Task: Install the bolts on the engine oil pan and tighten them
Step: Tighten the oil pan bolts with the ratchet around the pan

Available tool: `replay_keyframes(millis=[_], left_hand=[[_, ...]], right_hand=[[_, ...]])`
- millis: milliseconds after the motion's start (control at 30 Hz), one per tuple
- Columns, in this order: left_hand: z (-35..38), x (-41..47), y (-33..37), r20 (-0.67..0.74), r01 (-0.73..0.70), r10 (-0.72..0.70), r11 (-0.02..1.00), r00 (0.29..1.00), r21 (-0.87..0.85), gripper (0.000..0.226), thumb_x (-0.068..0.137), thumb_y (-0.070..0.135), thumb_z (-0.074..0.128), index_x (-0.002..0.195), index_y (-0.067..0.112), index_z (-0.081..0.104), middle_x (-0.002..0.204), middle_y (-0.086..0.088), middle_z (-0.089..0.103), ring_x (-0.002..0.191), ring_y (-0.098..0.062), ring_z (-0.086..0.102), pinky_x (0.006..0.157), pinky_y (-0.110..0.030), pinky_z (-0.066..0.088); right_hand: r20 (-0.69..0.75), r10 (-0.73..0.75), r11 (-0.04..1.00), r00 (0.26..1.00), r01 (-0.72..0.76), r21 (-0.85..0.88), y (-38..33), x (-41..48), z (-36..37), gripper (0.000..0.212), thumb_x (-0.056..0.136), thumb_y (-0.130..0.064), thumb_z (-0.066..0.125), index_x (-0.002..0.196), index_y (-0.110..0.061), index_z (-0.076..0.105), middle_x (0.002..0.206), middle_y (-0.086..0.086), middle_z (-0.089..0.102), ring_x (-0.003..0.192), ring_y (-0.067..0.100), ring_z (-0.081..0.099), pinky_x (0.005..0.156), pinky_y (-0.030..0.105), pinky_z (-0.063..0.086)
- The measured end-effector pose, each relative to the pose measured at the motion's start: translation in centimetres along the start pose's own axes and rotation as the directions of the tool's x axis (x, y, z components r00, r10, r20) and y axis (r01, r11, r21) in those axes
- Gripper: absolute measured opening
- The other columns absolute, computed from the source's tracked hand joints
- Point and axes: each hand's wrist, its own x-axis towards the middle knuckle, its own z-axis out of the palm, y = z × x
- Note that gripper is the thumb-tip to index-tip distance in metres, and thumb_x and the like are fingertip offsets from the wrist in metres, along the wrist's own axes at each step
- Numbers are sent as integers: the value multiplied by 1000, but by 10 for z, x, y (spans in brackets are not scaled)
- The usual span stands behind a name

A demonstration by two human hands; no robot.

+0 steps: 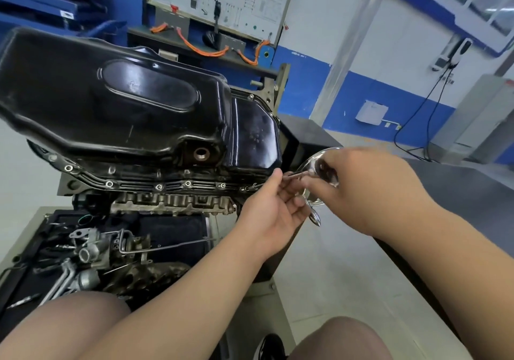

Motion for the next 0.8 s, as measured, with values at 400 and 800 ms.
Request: replay_keyframes(millis=[400, 800], left_hand=[[0, -6, -2, -12, -21, 20, 1000, 1000, -9, 31, 100, 36, 43, 79, 17, 56, 61, 5, 60, 45, -9, 50, 53, -23, 48], [-1, -6, -4, 33, -53, 58, 989, 998, -138, 30, 99, 33, 45, 83, 13, 60, 63, 3, 61, 48, -7, 53, 63, -25, 49]], right_hand=[[87, -238, 928, 967, 253, -275, 2, 3, -11, 23, 91, -33, 55, 113, -28, 60, 102, -4, 57, 102, 23, 46, 81, 36, 37], [163, 91, 995, 982, -95, 18, -10, 1, -13, 60, 71, -73, 29, 67, -21, 58, 57, -3, 53, 58, 16, 53, 47, 26, 30]])
